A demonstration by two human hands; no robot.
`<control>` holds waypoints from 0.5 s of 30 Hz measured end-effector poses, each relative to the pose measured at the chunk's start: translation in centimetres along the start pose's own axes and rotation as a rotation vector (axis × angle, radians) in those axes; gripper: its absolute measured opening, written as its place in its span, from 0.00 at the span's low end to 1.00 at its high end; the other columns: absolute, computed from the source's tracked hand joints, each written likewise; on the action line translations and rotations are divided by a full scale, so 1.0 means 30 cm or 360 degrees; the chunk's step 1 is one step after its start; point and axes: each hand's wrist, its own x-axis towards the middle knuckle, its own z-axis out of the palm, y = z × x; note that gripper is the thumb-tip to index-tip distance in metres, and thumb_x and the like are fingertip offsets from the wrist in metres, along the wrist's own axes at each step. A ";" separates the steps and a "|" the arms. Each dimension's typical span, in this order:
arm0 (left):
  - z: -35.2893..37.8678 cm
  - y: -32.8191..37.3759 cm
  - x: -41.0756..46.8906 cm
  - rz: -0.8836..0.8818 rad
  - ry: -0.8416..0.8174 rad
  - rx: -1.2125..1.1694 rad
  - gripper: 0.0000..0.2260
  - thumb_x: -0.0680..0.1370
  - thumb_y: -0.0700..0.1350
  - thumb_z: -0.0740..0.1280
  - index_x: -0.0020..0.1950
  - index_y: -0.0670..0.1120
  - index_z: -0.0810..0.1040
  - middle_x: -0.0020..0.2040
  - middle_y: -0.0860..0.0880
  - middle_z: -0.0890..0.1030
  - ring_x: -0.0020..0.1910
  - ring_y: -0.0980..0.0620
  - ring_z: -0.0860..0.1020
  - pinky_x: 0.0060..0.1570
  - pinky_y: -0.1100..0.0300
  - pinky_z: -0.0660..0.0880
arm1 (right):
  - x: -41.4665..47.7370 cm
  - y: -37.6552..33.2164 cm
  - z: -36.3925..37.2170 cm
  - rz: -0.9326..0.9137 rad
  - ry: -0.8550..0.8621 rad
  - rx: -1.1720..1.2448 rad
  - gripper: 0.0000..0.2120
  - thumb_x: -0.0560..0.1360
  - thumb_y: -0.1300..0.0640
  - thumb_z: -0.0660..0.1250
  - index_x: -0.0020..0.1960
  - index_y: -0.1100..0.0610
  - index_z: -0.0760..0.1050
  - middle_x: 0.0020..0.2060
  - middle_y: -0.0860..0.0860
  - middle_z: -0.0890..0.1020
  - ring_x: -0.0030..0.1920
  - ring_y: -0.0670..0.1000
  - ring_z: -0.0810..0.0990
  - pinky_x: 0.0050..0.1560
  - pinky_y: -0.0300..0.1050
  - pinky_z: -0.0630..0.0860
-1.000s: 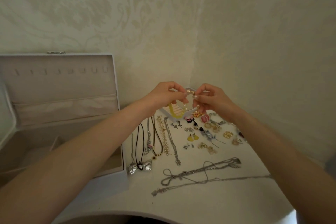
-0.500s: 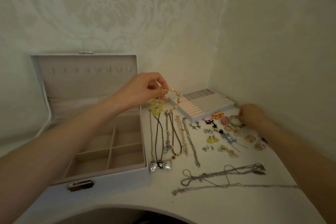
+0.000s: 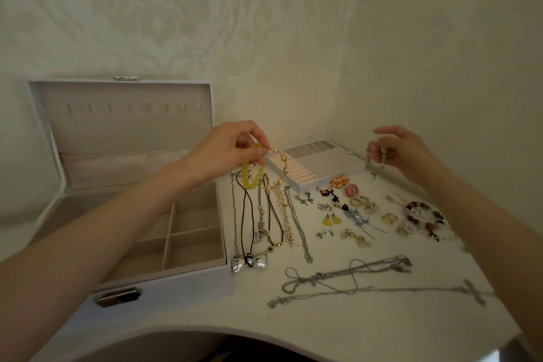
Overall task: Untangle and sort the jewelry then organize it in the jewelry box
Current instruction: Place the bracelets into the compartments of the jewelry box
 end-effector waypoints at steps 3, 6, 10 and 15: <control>-0.003 0.003 -0.007 -0.0039 0.0021 -0.0121 0.03 0.76 0.40 0.68 0.46 0.47 0.78 0.37 0.49 0.84 0.38 0.56 0.81 0.36 0.69 0.74 | -0.058 -0.062 0.063 0.0118 -0.0483 0.0796 0.17 0.77 0.66 0.58 0.65 0.57 0.69 0.49 0.60 0.83 0.31 0.45 0.77 0.31 0.35 0.76; -0.020 0.003 -0.019 -0.0095 0.0067 -0.0237 0.03 0.76 0.39 0.68 0.46 0.46 0.78 0.37 0.50 0.84 0.35 0.59 0.80 0.32 0.70 0.73 | -0.133 -0.113 0.192 0.0117 -0.0956 0.0950 0.19 0.74 0.59 0.63 0.64 0.53 0.71 0.61 0.60 0.78 0.31 0.43 0.72 0.31 0.31 0.74; -0.062 -0.011 -0.047 -0.0141 0.0130 -0.0330 0.04 0.76 0.37 0.67 0.45 0.46 0.78 0.34 0.52 0.84 0.32 0.60 0.79 0.30 0.70 0.72 | -0.250 -0.144 0.439 -0.0228 -0.0953 -0.0096 0.14 0.73 0.56 0.69 0.58 0.53 0.78 0.45 0.47 0.84 0.29 0.43 0.69 0.31 0.34 0.71; -0.136 -0.069 -0.119 -0.0201 0.0165 -0.0315 0.06 0.75 0.35 0.67 0.45 0.46 0.78 0.33 0.52 0.83 0.32 0.60 0.79 0.30 0.70 0.71 | -0.316 -0.115 0.644 -0.0387 -0.0656 -0.0325 0.04 0.70 0.61 0.75 0.41 0.57 0.80 0.19 0.42 0.73 0.21 0.41 0.67 0.23 0.33 0.64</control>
